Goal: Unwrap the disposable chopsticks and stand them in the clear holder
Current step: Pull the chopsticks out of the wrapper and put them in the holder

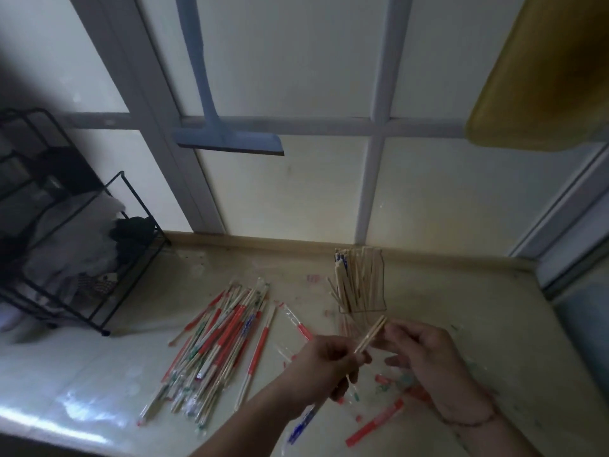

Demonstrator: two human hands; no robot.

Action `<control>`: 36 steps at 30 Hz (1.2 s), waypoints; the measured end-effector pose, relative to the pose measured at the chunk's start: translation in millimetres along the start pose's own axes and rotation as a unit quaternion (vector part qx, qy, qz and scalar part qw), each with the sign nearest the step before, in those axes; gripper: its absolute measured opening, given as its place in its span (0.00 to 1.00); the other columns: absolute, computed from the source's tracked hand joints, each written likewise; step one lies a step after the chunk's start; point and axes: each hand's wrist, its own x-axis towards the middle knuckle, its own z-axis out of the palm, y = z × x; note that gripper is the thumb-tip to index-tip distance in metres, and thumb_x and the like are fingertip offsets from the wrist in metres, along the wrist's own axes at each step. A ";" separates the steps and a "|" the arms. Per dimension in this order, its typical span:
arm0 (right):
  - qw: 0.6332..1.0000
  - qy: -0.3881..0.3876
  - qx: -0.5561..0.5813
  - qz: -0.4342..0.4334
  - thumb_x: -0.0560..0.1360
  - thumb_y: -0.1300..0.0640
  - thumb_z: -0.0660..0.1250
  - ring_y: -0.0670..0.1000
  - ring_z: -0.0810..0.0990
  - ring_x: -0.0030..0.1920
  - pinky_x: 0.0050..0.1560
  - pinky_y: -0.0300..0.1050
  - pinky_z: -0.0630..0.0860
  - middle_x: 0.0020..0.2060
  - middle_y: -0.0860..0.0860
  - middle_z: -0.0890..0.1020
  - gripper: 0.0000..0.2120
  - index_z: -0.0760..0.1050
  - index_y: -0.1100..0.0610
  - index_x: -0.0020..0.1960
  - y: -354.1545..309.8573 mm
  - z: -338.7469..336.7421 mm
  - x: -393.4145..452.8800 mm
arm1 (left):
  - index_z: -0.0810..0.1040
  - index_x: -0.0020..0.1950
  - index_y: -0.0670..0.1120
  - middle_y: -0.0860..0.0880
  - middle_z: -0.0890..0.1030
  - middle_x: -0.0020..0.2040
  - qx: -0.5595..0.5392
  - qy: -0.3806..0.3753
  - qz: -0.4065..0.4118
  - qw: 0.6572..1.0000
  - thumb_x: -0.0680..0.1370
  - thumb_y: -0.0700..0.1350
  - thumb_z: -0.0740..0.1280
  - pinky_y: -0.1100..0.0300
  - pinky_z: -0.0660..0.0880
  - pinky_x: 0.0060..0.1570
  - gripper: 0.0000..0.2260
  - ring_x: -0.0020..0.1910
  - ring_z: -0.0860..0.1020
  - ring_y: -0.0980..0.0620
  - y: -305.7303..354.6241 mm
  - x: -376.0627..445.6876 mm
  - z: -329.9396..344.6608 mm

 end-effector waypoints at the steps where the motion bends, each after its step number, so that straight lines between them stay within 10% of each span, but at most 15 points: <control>1: 1.000 0.001 0.002 0.004 0.76 0.58 0.67 0.55 0.85 0.48 0.43 0.49 0.78 0.42 0.55 0.87 0.08 0.84 0.57 0.45 1.6 -2.1 0.7 | 0.83 0.43 0.49 0.50 0.77 0.31 -0.001 -0.008 0.000 1.000 0.81 0.42 0.66 0.62 0.68 0.26 0.09 0.25 0.70 0.53 0.1 0.0 0.7; 14: 0.974 0.184 0.134 -0.022 0.75 0.61 0.67 0.50 0.86 0.36 0.33 0.41 0.82 0.33 0.52 0.86 0.03 0.79 0.61 0.44 1.6 -87.9 16.0 | 0.84 0.50 0.44 0.50 0.79 0.32 0.148 -0.055 -0.005 0.987 0.80 0.45 0.67 0.64 0.68 0.28 0.07 0.27 0.70 0.54 -13.5 10.9 -29.1; 21: 0.948 0.250 0.194 -0.040 0.45 0.40 0.78 0.47 0.86 0.39 0.33 0.38 0.81 0.36 0.47 0.86 0.37 0.76 0.58 0.48 -9.8 -164.2 7.1 | 0.81 0.57 0.46 0.51 0.81 0.45 0.357 -0.013 -0.030 0.934 0.81 0.47 0.64 0.69 0.74 0.36 0.09 0.34 0.76 0.61 -32.9 41.3 -40.1; 27: 0.929 0.249 0.272 -0.012 0.72 0.54 0.70 0.45 0.85 0.38 0.31 0.37 0.80 0.33 0.46 0.85 0.07 0.83 0.54 0.37 -4.5 -139.4 6.1 | 0.77 0.64 0.50 0.53 0.81 0.56 0.568 0.088 0.050 0.817 0.79 0.61 0.61 0.57 0.77 0.56 0.19 0.54 0.79 0.53 -38.7 53.3 -26.4; 29: 0.920 0.252 0.301 -0.004 0.66 0.52 0.72 0.45 0.85 0.35 0.31 0.37 0.80 0.33 0.46 0.85 0.07 0.83 0.52 0.30 -2.3 -124.5 6.8 | 0.79 0.62 0.52 0.56 0.81 0.56 0.525 0.128 0.120 0.832 0.79 0.63 0.60 0.61 0.76 0.56 0.20 0.53 0.79 0.57 -26.0 45.9 -15.7; 33: 0.902 0.239 0.359 0.012 0.79 0.58 0.62 0.45 0.85 0.37 0.35 0.38 0.82 0.35 0.47 0.86 0.10 0.80 0.54 0.43 3.7 -84.2 6.9 | 0.78 0.65 0.49 0.54 0.83 0.55 0.172 0.063 0.154 0.971 0.78 0.61 0.64 0.55 0.79 0.56 0.22 0.50 0.82 0.60 4.7 37.5 16.0; 36: 0.888 0.223 0.400 0.035 0.77 0.57 0.63 0.47 0.85 0.35 0.33 0.40 0.81 0.35 0.50 0.85 0.13 0.82 0.56 0.37 10.3 -50.8 5.9 | 0.80 0.57 0.53 0.49 0.83 0.48 0.017 0.095 0.199 0.975 0.77 0.63 0.60 0.50 0.81 0.45 0.18 0.40 0.82 0.50 20.6 37.7 40.0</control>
